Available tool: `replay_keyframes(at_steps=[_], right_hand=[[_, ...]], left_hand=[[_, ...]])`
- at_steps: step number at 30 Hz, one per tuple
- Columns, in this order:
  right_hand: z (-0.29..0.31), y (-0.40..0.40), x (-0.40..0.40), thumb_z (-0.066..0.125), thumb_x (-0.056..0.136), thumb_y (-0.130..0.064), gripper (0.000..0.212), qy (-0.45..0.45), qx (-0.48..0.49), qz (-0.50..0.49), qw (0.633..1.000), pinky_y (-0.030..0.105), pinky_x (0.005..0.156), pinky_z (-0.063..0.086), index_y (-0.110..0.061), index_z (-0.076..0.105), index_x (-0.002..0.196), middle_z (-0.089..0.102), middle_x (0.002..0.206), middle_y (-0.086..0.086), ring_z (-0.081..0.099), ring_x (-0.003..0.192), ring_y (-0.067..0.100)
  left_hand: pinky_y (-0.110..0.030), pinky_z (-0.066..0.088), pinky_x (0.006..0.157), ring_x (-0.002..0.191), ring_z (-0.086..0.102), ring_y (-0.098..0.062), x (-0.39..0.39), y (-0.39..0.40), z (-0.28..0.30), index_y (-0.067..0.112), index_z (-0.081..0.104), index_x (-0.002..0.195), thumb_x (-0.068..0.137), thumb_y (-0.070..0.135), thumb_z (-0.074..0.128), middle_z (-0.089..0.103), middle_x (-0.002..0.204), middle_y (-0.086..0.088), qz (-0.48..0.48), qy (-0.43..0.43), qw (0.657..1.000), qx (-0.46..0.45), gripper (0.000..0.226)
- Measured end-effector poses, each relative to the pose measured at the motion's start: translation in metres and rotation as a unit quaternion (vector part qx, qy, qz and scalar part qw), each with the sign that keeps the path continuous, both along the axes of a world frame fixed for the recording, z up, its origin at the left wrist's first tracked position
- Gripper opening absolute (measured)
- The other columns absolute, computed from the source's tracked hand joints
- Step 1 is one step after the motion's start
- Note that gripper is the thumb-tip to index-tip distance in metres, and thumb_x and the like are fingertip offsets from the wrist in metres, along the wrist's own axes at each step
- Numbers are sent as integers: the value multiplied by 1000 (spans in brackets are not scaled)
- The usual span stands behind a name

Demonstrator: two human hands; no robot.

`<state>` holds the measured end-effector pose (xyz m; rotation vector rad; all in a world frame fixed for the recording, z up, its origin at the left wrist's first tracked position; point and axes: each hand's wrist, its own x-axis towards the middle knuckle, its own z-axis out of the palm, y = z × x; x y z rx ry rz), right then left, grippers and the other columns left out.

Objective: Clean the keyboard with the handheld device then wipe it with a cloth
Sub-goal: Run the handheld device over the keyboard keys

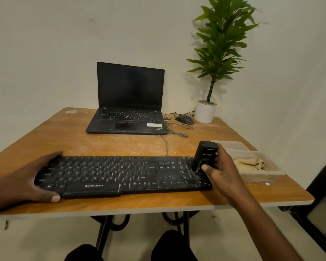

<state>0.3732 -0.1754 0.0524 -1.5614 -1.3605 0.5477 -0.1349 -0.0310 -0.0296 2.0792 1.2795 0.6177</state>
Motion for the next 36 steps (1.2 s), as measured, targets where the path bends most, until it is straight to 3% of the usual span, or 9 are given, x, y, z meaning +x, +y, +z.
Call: replay_keyframes(at_steps=[4, 10, 17, 22, 27, 31, 36], right_hand=[[-9, -28, 0, 65, 91, 1, 63, 26, 8, 10, 1000, 37, 101, 49, -37, 48, 138, 65, 126, -17, 61, 115, 0], [-3, 14, -1, 63, 85, -15, 53, -54, 17, -11, 998, 56, 96, 50, -49, 48, 122, 67, 112, -16, 62, 111, 12], [11, 62, -5, 61, 90, -2, 50, -58, 8, 3, 998, 48, 96, 51, -29, 46, 130, 63, 111, -10, 61, 110, 16], [1, 22, -6, 63, 91, -4, 53, -60, 9, 2, 998, 49, 94, 52, -47, 47, 119, 64, 109, -18, 59, 105, 3], [-6, -17, -10, 65, 91, -2, 62, -29, 26, 30, 999, 28, 90, 48, -58, 47, 112, 61, 112, -30, 56, 106, -13], [-4, 8, -7, 64, 90, -3, 55, -66, 25, 22, 997, 35, 87, 51, -47, 48, 119, 64, 109, -22, 59, 107, 0], [4, 57, -10, 61, 90, -2, 49, -79, 19, 10, 997, 27, 74, 43, -28, 46, 129, 63, 108, -13, 60, 105, 13]], left_hand=[[-57, 39, 107, 136, 47, -27, 0, -5, -2, 56, 31, 152, 34, 61, 100, 44, 156, 5, 1, -9, 1000, -14, 136], [-56, 43, 105, 135, 50, -27, -6, 6, -5, 54, 28, 154, 33, 52, 104, 46, 154, 9, 0, 4, 1000, -21, 142], [-55, 45, 103, 130, 53, -26, -7, 11, 2, 58, 31, 150, 31, 54, 103, 48, 151, 6, -9, -20, 1000, -13, 139], [-46, 52, 94, 120, 60, -24, -4, 9, 6, 65, 34, 141, 30, 46, 106, 53, 142, 8, -14, -45, 998, -33, 134], [-45, 51, 95, 120, 60, -23, -3, 7, 8, 62, 35, 143, 28, 49, 105, 52, 143, 9, 0, -42, 999, -27, 135], [-47, 52, 94, 119, 61, -25, -3, 7, 8, 62, 35, 144, 29, 46, 106, 52, 143, 6, 1, -44, 998, -36, 136], [-48, 52, 95, 120, 60, -25, -3, 3, 9, 61, 33, 146, 34, 43, 107, 52, 145, 7, -1, -45, 998, -46, 135]])
